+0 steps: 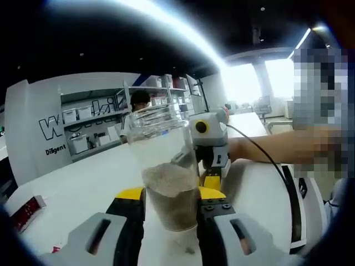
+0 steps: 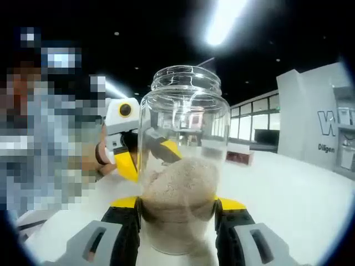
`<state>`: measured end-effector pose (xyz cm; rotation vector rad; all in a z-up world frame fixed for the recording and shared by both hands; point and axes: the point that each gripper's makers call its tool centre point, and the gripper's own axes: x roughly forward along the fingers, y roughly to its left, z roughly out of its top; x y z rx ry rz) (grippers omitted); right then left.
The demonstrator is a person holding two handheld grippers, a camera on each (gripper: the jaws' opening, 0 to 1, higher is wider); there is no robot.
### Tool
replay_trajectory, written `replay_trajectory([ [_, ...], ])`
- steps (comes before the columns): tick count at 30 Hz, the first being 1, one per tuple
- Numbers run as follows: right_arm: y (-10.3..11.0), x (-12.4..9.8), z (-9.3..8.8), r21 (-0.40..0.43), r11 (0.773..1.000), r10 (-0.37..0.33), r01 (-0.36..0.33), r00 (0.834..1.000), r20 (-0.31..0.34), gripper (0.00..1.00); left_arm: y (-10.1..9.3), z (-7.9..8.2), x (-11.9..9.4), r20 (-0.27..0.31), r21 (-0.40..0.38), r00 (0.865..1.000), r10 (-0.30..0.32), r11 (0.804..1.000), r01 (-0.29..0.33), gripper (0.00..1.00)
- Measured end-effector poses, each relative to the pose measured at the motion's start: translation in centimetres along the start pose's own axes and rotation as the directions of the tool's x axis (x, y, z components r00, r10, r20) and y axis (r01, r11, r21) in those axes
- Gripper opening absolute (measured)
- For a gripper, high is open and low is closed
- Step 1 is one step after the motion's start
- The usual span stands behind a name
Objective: Tear open the coffee pouch, take out the coffee, and pour the coffee from the pouch into the cup
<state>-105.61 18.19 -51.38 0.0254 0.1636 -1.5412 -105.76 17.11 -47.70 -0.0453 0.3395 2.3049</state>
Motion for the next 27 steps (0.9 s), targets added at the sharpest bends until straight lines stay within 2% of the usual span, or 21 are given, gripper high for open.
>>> replay_trajectory([
  [27, -0.9, -0.8, -0.2, 0.007, 0.999, -0.040, 0.040, 0.999, -0.014, 0.53, -0.1, 0.0, 1.4, -0.007, -0.007, 1.000, -0.018, 1.000, 0.018, 0.41],
])
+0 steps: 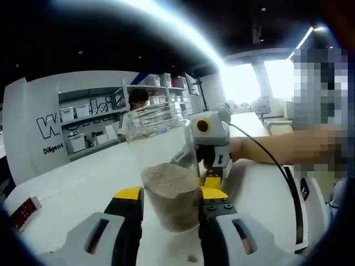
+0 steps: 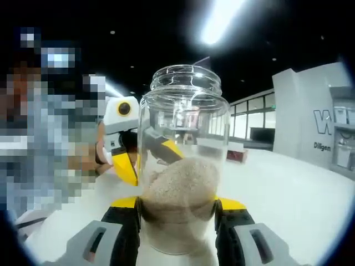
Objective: Tear open the coffee pouch, take out the coffee, and pour the coffee from the pouch into the cup
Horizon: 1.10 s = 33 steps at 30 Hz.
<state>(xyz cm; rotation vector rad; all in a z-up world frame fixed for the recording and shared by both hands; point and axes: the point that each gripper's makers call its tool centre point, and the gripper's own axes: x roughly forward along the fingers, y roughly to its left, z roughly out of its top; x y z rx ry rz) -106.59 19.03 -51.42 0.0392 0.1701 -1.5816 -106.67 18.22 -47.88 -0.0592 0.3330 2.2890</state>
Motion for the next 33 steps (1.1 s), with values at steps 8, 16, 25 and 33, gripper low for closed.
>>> replay_trajectory([
  [8, -0.4, -0.2, 0.0, 0.001, 1.000, -0.015, 0.015, 1.000, -0.004, 0.53, 0.1, 0.0, 0.4, -0.001, -0.004, 1.000, -0.003, 1.000, 0.003, 0.41],
  [16, -0.7, -0.4, -0.1, 0.005, 1.000, -0.030, 0.030, 1.000, -0.003, 0.53, 0.1, 0.0, 0.8, -0.006, -0.005, 1.000, -0.003, 1.000, 0.003, 0.41],
  [25, -1.2, -0.7, -0.1, 0.014, 0.998, -0.053, 0.053, 0.999, -0.004, 0.54, 0.1, 0.1, 1.7, -0.019, -0.004, 1.000, -0.003, 1.000, 0.003, 0.42],
  [33, -1.5, -0.8, -0.1, 0.025, 0.998, -0.065, 0.065, 0.998, -0.004, 0.54, 0.2, 0.0, 2.5, -0.026, -0.020, 1.000, -0.014, 1.000, 0.014, 0.45],
])
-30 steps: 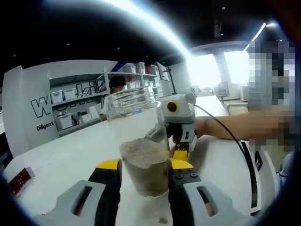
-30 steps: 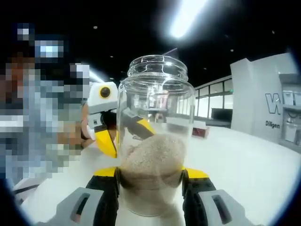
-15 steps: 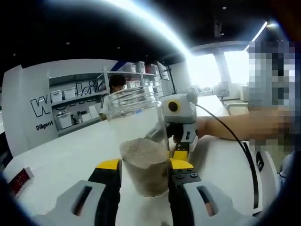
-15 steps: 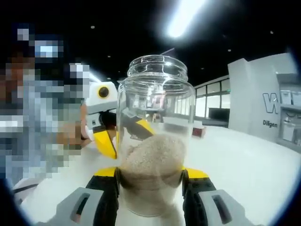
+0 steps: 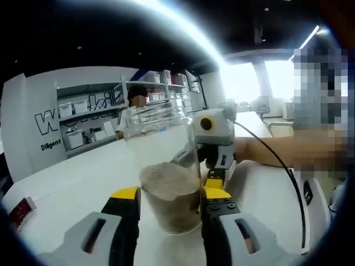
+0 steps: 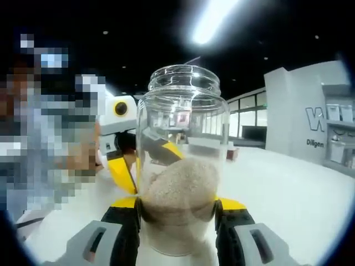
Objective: Tear open the coffee pouch, take out the coffee, and pour the coffee from the pouch into the cup
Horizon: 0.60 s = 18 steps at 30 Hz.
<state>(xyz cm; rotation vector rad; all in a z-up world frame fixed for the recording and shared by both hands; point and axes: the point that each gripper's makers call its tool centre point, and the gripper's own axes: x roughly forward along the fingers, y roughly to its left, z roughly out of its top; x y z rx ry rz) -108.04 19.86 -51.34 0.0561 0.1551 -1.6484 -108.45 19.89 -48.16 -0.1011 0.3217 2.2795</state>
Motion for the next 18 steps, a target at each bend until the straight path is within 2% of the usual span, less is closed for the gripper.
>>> replay_trajectory([
  [18, -1.4, -0.5, -0.1, 0.011, 0.998, -0.060, 0.060, 0.998, -0.001, 0.54, 0.5, 0.3, 1.5, -0.012, -0.039, 1.000, -0.013, 0.999, 0.013, 0.46],
])
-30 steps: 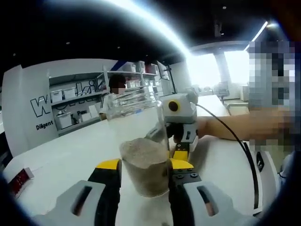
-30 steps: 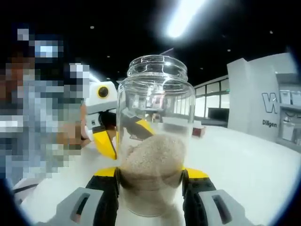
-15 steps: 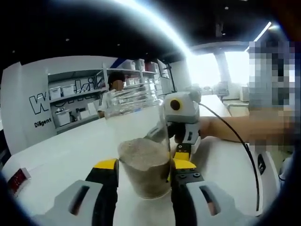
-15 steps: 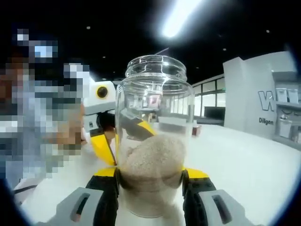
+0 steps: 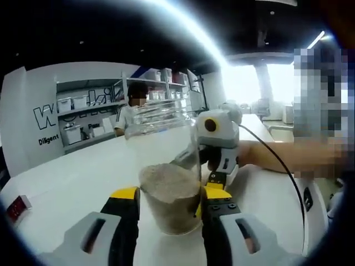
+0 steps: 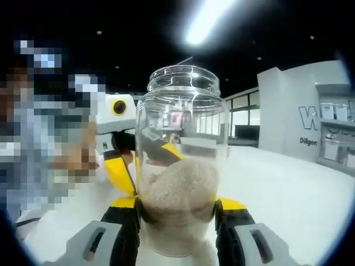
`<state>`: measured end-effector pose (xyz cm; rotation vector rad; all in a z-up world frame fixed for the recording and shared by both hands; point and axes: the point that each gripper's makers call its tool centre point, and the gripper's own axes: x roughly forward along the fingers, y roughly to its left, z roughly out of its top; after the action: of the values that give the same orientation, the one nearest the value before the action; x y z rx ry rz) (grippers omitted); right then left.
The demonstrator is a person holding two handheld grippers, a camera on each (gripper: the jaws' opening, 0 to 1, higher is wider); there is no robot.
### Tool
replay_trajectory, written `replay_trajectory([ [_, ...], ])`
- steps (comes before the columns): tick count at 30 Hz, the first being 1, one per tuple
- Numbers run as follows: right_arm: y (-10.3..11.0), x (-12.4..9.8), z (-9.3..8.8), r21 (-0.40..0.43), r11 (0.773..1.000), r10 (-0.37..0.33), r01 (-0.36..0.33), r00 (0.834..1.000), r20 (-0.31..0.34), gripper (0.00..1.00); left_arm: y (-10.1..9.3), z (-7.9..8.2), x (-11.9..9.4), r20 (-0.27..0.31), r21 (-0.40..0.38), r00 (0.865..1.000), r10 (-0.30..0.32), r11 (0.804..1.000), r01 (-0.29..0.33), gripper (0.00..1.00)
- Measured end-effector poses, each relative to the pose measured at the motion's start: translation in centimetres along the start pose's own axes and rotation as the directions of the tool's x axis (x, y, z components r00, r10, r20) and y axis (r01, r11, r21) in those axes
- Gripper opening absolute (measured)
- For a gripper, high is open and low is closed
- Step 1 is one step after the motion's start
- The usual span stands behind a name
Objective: Tear open the coffee pouch, take out the coffee, and pour the coffee from the pouch into the cup
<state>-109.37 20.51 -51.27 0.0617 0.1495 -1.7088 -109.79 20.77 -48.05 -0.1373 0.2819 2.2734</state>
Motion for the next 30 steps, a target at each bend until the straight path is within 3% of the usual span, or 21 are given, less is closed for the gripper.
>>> replay_trajectory([
  [30, -1.5, -0.5, 0.0, 0.022, 0.998, -0.067, 0.066, 0.998, 0.018, 0.55, 0.4, 0.2, 1.4, -0.007, -0.014, 1.000, -0.017, 1.000, 0.017, 0.46],
])
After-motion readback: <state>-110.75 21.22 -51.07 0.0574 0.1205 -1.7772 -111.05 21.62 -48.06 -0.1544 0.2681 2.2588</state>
